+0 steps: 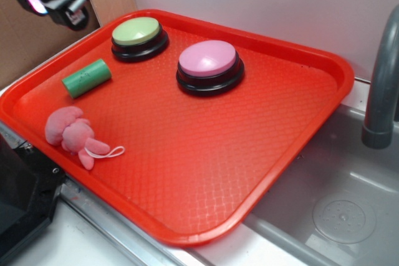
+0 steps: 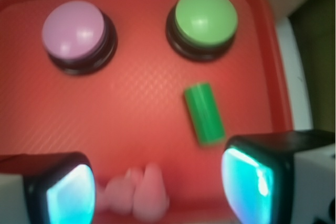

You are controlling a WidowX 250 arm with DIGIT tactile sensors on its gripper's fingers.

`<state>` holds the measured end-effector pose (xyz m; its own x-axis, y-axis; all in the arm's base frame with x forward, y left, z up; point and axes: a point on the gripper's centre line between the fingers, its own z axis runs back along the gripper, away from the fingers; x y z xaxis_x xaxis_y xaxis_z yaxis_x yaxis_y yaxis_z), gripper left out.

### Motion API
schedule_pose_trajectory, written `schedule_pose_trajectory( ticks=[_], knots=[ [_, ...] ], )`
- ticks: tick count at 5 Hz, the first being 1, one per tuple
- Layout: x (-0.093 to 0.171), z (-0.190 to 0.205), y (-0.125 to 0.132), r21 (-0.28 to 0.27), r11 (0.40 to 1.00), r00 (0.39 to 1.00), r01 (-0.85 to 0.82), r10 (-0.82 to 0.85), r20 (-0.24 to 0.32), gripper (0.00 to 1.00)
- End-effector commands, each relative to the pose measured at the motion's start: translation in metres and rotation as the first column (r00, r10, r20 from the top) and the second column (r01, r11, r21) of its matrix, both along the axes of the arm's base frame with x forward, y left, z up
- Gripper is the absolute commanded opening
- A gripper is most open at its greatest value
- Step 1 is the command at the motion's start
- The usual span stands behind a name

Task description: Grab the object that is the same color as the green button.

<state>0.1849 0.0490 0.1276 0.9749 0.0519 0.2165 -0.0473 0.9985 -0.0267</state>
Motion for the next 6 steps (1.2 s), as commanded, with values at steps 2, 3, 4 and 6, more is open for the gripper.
schedule_pose_trajectory(
  ticks=[2,3,4,6],
  knots=[
    [0.027,-0.056,0.042,0.051,0.999,0.999,0.002,0.000,-0.042,1.00],
    [0.026,-0.072,0.045,0.076,0.997,0.998,0.012,-0.007,-0.067,1.00],
    [0.029,-0.090,0.045,0.078,0.997,0.995,0.015,-0.007,-0.102,1.00],
    [0.028,-0.101,0.041,0.109,0.994,0.990,0.020,-0.004,-0.140,0.53]
  ],
)
